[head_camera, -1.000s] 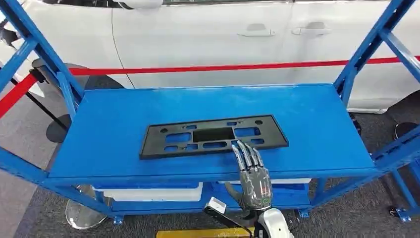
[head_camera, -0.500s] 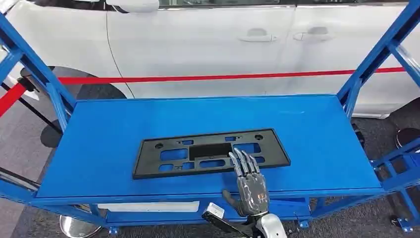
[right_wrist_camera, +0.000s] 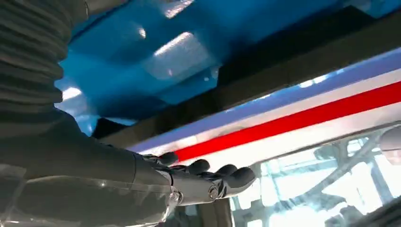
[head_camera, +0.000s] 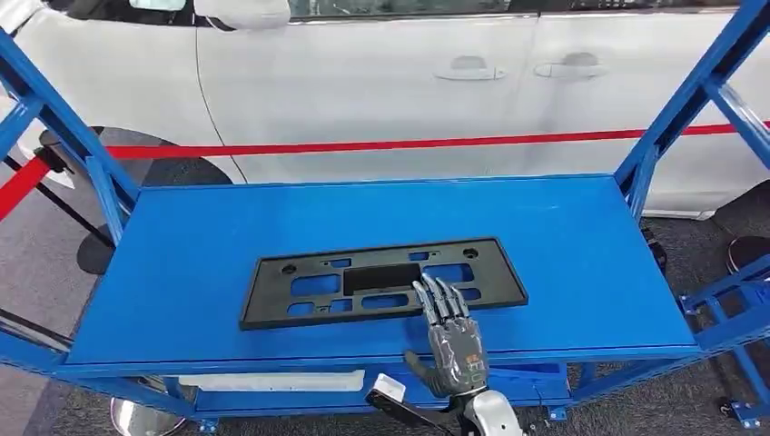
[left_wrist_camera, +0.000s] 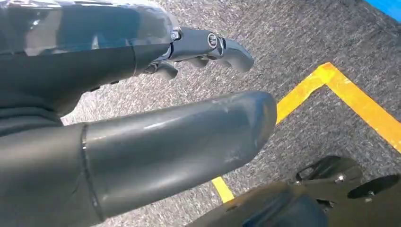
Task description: Take the parts from the cabinet and place them on the table.
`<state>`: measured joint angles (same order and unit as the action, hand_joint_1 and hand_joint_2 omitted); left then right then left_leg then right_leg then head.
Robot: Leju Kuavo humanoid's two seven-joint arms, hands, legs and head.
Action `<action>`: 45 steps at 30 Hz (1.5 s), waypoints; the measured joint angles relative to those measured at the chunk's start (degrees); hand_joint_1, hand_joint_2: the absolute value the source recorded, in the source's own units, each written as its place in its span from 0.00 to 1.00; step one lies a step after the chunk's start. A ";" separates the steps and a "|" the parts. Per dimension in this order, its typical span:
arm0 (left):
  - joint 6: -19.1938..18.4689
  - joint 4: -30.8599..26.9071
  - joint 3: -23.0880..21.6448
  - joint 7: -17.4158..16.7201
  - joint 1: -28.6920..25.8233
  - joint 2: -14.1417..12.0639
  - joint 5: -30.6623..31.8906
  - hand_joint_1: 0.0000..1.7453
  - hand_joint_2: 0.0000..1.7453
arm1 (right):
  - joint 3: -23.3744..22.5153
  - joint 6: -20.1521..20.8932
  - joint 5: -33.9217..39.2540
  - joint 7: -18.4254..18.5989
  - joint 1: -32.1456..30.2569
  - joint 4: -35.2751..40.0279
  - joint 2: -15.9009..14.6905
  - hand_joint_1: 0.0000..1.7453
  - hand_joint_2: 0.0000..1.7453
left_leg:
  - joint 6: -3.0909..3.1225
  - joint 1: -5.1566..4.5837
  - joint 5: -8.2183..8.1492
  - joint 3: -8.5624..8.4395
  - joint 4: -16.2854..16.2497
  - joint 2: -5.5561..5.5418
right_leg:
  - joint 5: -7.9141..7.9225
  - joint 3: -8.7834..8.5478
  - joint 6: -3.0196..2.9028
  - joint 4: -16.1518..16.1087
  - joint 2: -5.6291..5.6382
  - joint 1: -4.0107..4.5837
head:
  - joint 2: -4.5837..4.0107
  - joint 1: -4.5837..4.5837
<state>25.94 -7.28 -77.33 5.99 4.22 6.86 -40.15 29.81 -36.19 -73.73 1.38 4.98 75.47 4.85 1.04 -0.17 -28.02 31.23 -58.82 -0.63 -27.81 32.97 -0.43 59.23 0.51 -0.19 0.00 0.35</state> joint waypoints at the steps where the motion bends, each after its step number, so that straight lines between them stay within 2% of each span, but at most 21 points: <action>1: -0.13 0.00 -0.17 -0.15 0.13 0.00 0.28 0.00 0.00 | 0.13 0.26 -0.91 1.00 1.19 -1.21 0.02 0.00 1.00 | 0.00 0.00 0.00 -0.04 0.00 0.03 | 0.00 -0.10 0.00 0.00 0.01 -0.01 | -0.02 0.00; 4: -0.46 0.00 -1.33 -0.37 0.45 -0.07 1.25 0.00 0.00 | 0.17 0.63 -1.83 3.41 6.07 -7.39 0.46 0.00 1.00 | -0.05 0.00 -0.04 -0.35 0.00 0.09 | 0.00 -0.34 0.00 -0.01 0.04 -0.02 | 0.00 0.00; 7: -0.52 0.00 -1.92 -0.50 0.56 -0.15 1.49 0.00 0.00 | 0.15 0.65 -1.12 3.85 9.22 -12.25 0.83 0.00 1.00 | -0.03 -0.01 -0.06 -0.63 0.00 0.07 | -0.04 -0.69 0.07 -0.08 0.01 -0.02 | 0.00 -0.02; 21: -1.31 0.00 -3.13 -0.83 0.66 -0.57 1.73 0.00 0.00 | 0.02 1.40 -1.97 6.05 17.75 -24.98 3.37 0.00 1.00 | -0.16 -0.01 -0.33 -1.41 0.04 0.16 | -0.20 -1.70 0.23 -0.30 0.11 -0.02 | 0.00 -0.02; 25: -1.31 0.00 -3.69 -0.87 0.82 -0.63 1.55 0.00 0.00 | 0.04 3.13 -1.92 6.23 20.11 -28.17 4.53 0.00 1.00 | -0.07 -0.01 -0.57 -1.86 0.05 0.17 | -0.42 -2.11 0.30 -0.32 0.18 -0.01 | 0.00 -0.02; 26: -1.29 0.00 -3.76 -0.87 0.83 -0.66 1.53 0.00 0.00 | 0.02 3.41 -1.66 6.23 20.54 -28.87 4.81 1.00 1.00 | -0.08 -0.01 -0.60 -1.99 0.06 0.18 | -0.45 -2.24 0.28 -0.32 0.19 -0.01 | -0.02 0.00; 33: -0.98 0.00 -3.87 -0.83 1.02 -1.03 0.74 0.00 0.00 | -0.02 5.18 1.49 5.29 21.94 -32.65 5.62 1.00 1.00 | -0.07 0.00 -1.17 -2.97 0.07 0.20 | -1.06 -3.22 0.32 -0.32 0.21 0.00 | 0.00 -0.02; 45: -0.04 0.00 -4.24 -1.01 1.46 -1.27 0.85 0.00 0.00 | -1.05 6.64 6.41 3.52 22.15 -32.34 5.55 1.00 1.00 | -0.03 -0.01 -1.81 -3.89 0.07 0.20 | -1.74 -4.16 0.45 -0.33 0.20 0.03 | 0.00 -0.02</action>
<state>25.90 -7.28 -81.57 4.98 5.68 5.60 -39.30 28.76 -29.55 -67.32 4.90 27.14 43.12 10.40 1.01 -0.18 -29.83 27.34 -58.75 -0.44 -29.55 28.81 0.02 58.90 0.70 -0.16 0.00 0.33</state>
